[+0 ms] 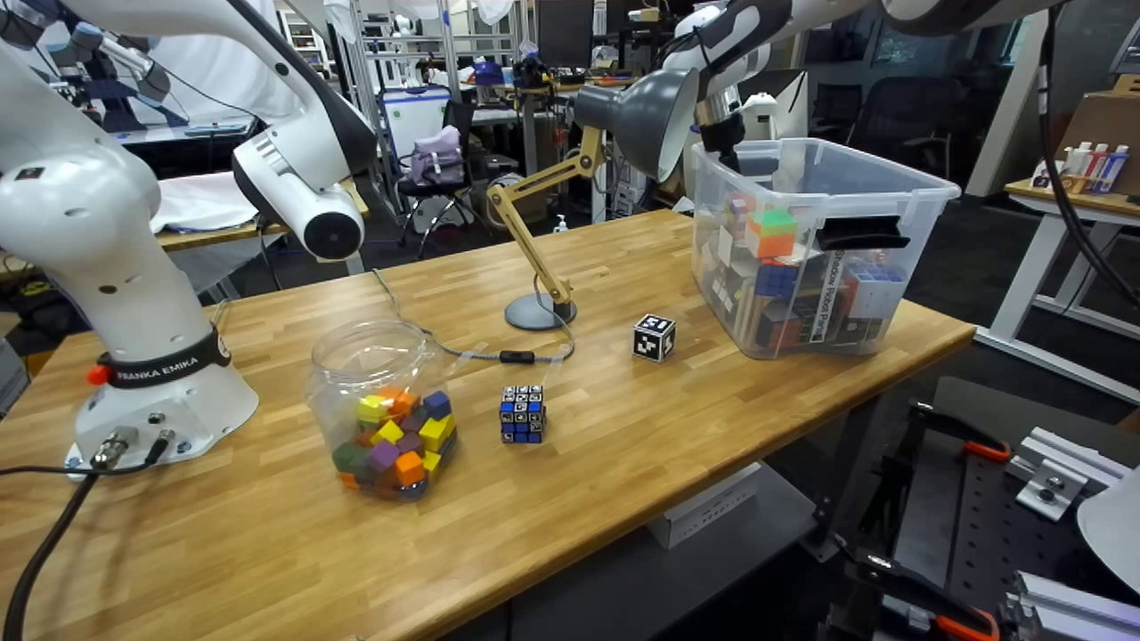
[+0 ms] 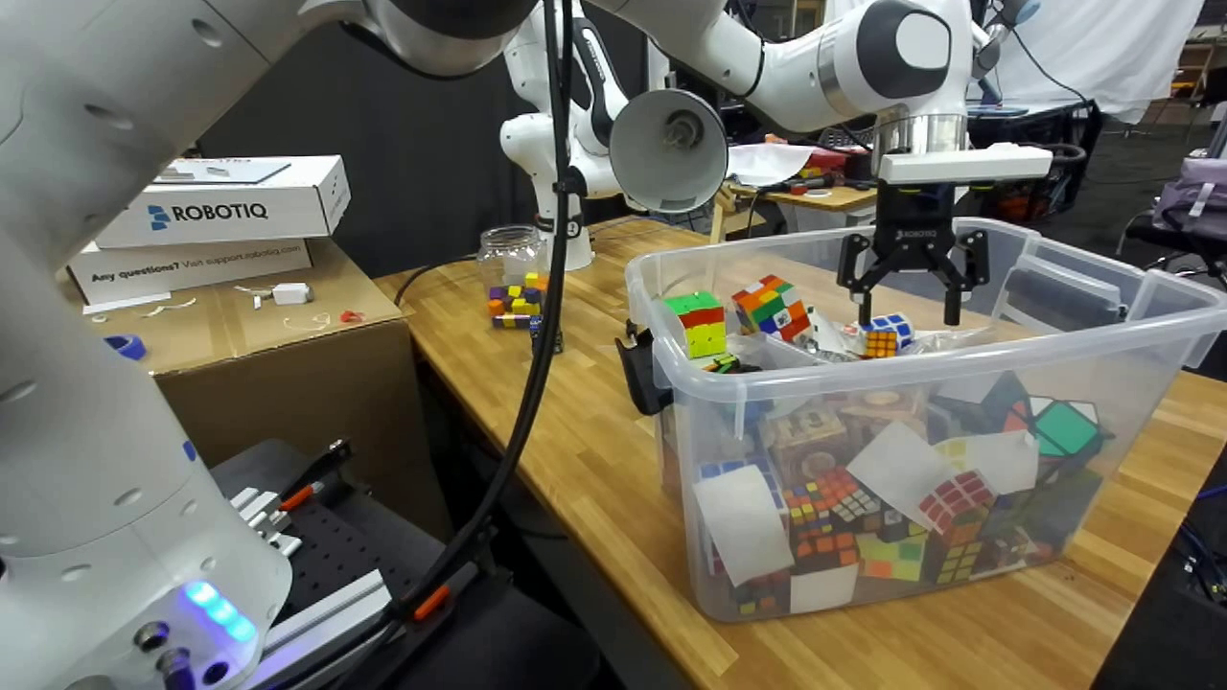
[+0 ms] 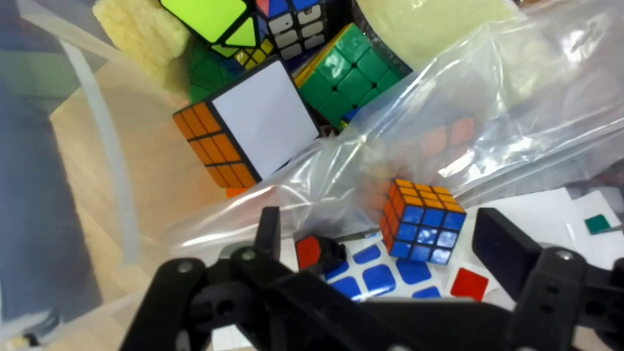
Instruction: Pick one Rubik's Cube from the box and put it on the table
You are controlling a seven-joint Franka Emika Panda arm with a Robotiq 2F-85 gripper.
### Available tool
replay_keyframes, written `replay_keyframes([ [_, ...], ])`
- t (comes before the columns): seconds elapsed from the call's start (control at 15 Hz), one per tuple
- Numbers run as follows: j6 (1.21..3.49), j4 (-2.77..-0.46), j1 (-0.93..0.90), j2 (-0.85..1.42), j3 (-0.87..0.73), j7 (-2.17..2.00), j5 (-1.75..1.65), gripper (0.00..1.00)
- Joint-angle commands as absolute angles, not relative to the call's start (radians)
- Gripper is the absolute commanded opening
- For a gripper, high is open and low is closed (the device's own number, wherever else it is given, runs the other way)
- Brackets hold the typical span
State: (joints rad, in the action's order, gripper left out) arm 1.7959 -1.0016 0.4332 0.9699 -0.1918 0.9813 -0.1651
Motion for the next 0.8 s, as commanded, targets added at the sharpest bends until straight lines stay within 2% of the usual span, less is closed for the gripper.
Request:
replay_keyframes([
  [0.0,1.825,-1.017,0.419,0.933,-0.184,1.017,-0.176,1.0],
  [0.73,1.801,-1.056,0.419,0.932,-0.181,1.054,-0.157,1.0],
])
